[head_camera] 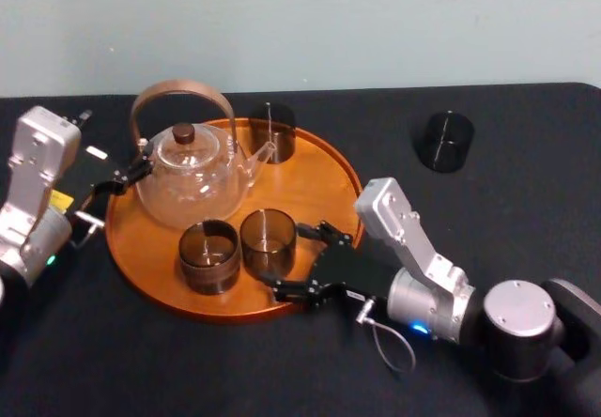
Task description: Pick up the glass from the table and place it on the tray.
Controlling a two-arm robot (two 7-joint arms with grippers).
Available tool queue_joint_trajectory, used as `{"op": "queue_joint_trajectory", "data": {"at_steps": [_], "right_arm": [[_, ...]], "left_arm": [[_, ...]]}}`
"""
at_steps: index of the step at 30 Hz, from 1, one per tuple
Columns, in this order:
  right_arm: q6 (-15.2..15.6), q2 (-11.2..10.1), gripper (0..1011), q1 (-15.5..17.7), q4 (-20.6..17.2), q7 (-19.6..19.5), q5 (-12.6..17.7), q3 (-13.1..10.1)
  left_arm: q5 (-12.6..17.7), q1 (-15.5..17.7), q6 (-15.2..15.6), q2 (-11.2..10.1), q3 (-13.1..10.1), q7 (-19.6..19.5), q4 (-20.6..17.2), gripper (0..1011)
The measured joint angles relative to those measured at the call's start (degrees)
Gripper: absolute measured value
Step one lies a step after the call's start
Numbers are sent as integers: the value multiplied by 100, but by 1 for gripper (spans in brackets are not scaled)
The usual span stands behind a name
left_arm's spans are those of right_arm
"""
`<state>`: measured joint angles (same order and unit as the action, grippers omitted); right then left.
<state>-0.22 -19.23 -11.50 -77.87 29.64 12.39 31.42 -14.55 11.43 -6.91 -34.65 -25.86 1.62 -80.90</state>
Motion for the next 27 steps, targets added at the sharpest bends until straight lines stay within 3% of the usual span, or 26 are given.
{"op": "queue_joint_trajectory", "data": {"at_steps": [7,14,27], "right_arm": [[35,-273,1002,313,-423,-89,70,-144],[21,-530,1002,628,-732,-239,220,-457],[-39,-821,1002,954,-833,-615,496,-1270]], "left_arm": [[0,0,0,0,0,0,0,1009],[0,0,0,0,0,0,0,1009],[0,0,0,0,0,0,0,1009]]}}
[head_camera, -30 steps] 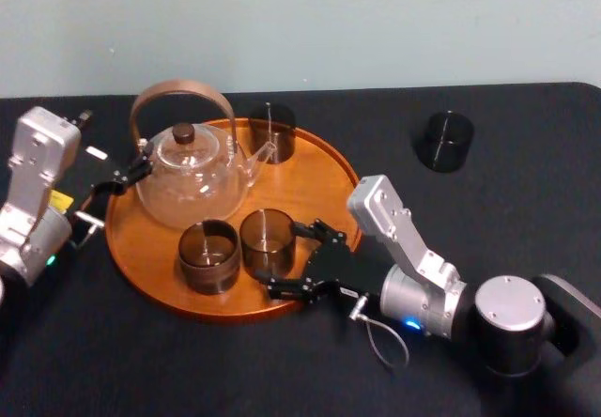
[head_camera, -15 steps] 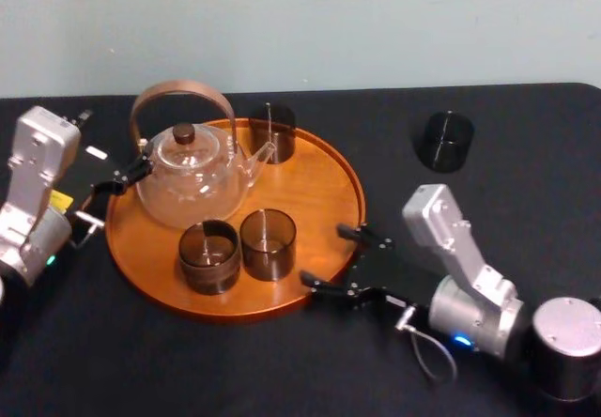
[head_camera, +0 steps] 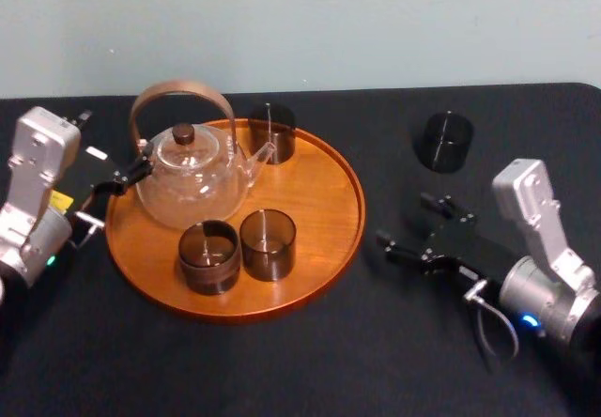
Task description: Pick up the glass from the table and place it on the tray.
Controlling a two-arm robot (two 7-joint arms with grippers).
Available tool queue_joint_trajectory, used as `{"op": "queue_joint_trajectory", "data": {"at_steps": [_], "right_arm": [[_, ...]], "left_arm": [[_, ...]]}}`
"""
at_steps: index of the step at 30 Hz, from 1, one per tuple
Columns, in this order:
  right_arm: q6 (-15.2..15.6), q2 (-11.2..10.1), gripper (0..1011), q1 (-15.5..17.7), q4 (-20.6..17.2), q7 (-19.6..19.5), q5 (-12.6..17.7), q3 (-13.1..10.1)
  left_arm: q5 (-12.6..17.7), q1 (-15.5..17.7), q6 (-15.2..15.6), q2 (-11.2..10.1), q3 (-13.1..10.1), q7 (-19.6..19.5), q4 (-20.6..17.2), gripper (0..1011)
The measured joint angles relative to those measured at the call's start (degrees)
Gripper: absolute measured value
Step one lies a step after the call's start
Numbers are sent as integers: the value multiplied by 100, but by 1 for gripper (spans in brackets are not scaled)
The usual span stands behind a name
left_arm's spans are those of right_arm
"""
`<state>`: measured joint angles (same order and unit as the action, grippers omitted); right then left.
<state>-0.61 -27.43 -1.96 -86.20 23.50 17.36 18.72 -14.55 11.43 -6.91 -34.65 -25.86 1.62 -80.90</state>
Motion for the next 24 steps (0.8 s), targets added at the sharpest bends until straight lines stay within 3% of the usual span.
{"op": "queue_joint_trajectory", "data": {"at_steps": [12,24], "right_arm": [[69,-17,1002,-40,241,-194,174,-563],[206,105,1002,-461,911,-293,188,-817]], "left_arm": [[0,0,0,0,0,0,0,1010],[0,0,0,0,0,0,0,1010]]}}
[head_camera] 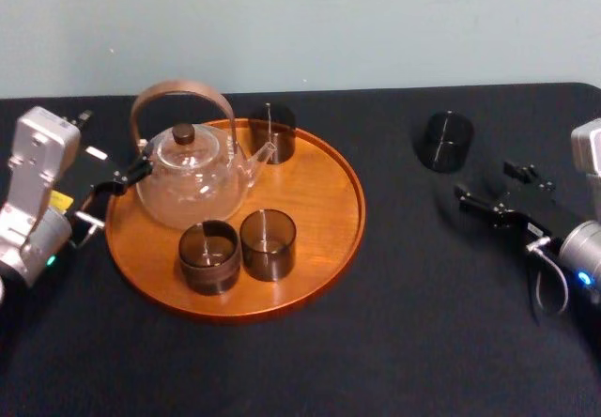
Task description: Pick up the glass from the table and place it on the tray.
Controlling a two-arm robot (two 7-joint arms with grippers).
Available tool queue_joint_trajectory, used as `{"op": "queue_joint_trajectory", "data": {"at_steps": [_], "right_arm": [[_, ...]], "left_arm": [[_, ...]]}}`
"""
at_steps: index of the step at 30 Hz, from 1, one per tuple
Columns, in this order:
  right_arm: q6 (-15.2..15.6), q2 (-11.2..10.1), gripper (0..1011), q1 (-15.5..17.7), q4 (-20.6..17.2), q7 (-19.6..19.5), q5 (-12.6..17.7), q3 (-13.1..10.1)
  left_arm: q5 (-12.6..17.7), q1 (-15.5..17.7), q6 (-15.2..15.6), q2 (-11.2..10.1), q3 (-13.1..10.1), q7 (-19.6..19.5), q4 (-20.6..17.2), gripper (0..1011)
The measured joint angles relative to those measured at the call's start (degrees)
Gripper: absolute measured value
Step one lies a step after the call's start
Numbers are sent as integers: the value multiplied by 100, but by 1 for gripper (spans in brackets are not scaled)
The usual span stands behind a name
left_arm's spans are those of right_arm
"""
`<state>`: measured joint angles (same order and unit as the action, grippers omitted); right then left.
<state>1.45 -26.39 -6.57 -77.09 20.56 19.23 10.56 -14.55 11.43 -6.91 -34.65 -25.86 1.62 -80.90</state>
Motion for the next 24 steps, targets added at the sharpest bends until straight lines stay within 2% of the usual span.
{"op": "queue_joint_trajectory", "data": {"at_steps": [10,24], "right_arm": [[29,102,1002,-370,421,43,-54,-33],[-1,330,1002,-998,1142,220,-206,175]], "left_arm": [[0,0,0,0,0,0,0,1010],[0,0,0,0,0,0,0,1010]]}}
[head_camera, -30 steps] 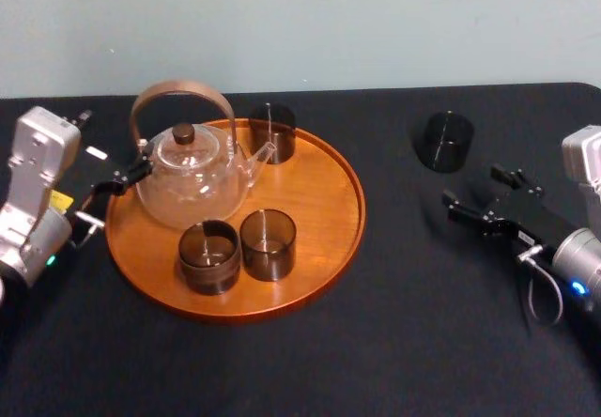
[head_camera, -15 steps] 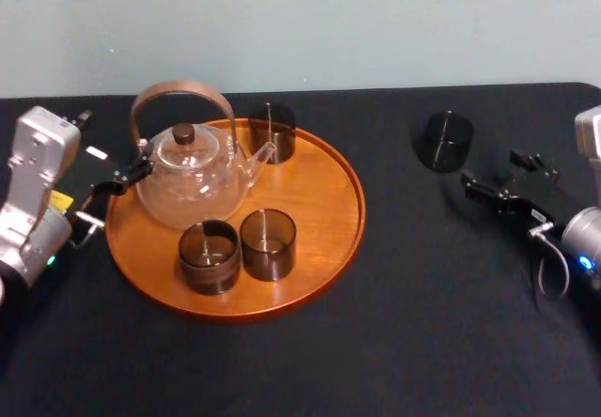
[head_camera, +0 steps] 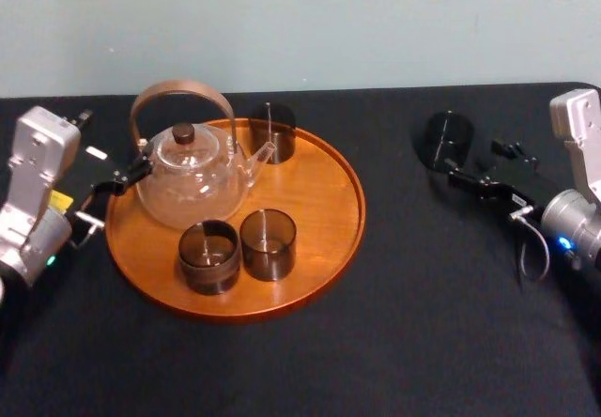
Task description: Pick up the glass from the table and place it on the tray.
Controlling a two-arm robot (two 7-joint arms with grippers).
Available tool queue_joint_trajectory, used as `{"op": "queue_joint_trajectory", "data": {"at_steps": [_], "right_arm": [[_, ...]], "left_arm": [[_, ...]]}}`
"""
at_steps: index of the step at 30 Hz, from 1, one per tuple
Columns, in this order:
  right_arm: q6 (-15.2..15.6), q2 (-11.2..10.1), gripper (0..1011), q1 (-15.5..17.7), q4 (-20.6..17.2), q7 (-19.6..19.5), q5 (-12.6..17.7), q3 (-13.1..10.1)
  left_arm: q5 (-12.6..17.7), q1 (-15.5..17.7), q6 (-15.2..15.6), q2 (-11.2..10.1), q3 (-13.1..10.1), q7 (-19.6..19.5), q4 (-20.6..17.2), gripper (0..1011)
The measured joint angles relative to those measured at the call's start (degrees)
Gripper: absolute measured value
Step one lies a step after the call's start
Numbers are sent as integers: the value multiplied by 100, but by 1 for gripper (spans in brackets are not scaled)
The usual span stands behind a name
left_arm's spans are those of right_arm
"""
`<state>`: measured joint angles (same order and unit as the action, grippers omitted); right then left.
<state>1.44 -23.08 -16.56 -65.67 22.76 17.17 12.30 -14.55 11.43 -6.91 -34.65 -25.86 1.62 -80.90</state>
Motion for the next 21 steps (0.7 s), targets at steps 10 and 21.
{"op": "queue_joint_trajectory", "data": {"at_steps": [10,21], "right_arm": [[-111,187,1002,-450,661,55,-104,103],[-274,377,1002,-872,1312,80,-236,154]], "left_arm": [[0,0,0,0,0,0,0,1010],[0,0,0,0,0,0,0,1009]]}}
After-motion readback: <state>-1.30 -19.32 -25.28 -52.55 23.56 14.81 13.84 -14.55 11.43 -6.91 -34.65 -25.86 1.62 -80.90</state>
